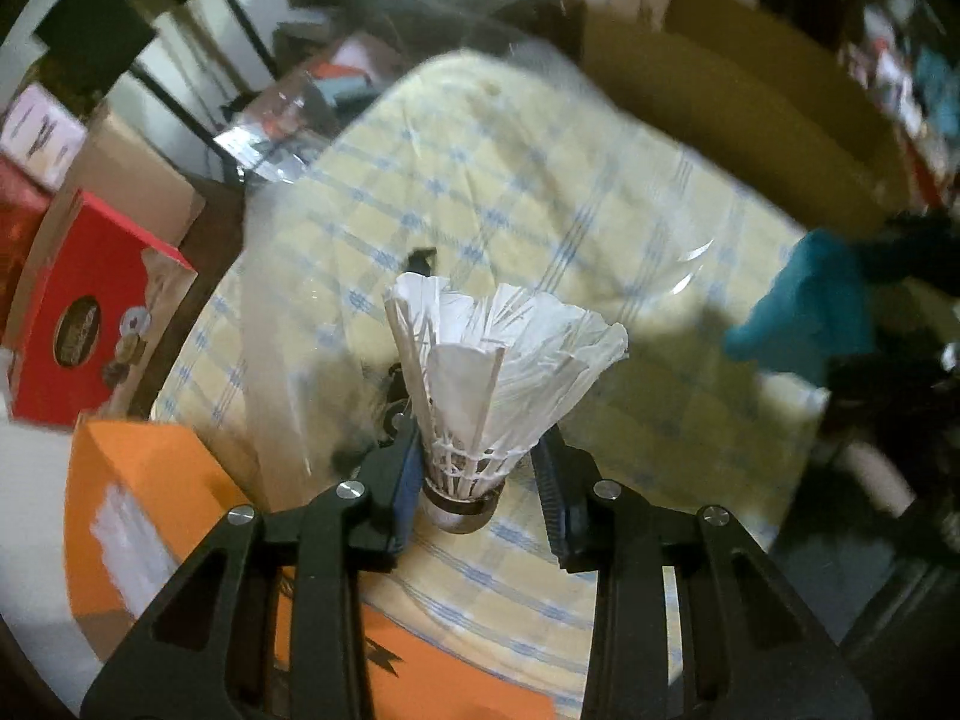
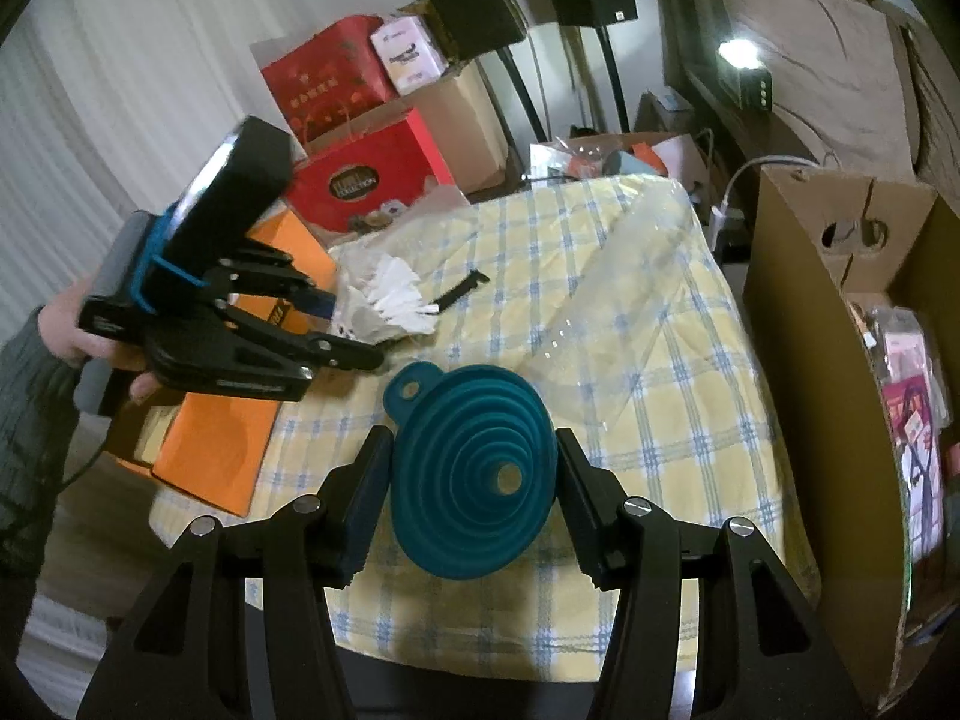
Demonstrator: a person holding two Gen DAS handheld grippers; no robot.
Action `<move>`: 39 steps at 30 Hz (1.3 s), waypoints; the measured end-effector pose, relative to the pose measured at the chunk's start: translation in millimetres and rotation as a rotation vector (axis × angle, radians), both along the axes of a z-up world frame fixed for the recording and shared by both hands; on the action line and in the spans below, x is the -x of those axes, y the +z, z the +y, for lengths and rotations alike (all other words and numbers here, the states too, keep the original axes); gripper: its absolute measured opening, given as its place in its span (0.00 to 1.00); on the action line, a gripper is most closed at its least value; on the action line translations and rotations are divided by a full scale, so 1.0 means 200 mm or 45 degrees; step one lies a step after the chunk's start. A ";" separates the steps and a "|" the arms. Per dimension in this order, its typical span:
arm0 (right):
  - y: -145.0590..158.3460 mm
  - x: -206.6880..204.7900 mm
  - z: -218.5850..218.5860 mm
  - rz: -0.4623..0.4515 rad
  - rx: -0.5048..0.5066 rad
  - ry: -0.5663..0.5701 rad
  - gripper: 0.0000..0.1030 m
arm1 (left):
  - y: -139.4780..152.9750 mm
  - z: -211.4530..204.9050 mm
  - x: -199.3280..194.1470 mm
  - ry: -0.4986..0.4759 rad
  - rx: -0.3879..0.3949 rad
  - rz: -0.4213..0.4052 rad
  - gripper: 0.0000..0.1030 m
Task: Organize objects
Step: 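Carry the shuttlecock toward the orange box with the left tool while the right tool carries the funnel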
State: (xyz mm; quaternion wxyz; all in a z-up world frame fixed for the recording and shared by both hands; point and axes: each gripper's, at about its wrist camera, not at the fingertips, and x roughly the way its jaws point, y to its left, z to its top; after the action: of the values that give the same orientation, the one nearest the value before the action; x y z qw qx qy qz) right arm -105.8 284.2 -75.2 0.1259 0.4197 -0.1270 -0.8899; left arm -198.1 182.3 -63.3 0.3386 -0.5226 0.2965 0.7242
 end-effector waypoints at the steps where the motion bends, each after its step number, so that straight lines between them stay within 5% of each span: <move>1: 0.02 0.00 -0.01 0.011 -0.003 0.003 0.53 | 0.04 -0.02 -0.01 0.025 -0.043 0.011 0.32; 6: 0.08 0.02 -0.05 0.047 -0.027 0.018 0.53 | 0.19 -0.16 -0.08 0.158 -0.289 0.015 0.32; 11: 0.14 0.03 -0.09 0.071 -0.029 0.032 0.53 | 0.30 -0.31 -0.14 0.263 -0.428 0.046 0.32; 26: 0.32 0.09 -0.36 0.137 0.020 0.177 0.53 | 0.42 -0.78 -0.27 0.598 -0.604 0.175 0.32; 39: 0.41 0.17 -0.70 0.153 0.063 0.323 0.53 | 0.43 -1.11 -0.43 0.877 -0.615 0.337 0.32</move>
State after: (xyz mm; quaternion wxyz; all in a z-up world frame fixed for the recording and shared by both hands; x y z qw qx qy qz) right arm -139.6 144.5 7.1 0.2549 0.3749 -0.0870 -0.8871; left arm -111.3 -39.2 22.9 0.1490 -0.3994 -0.0322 0.9040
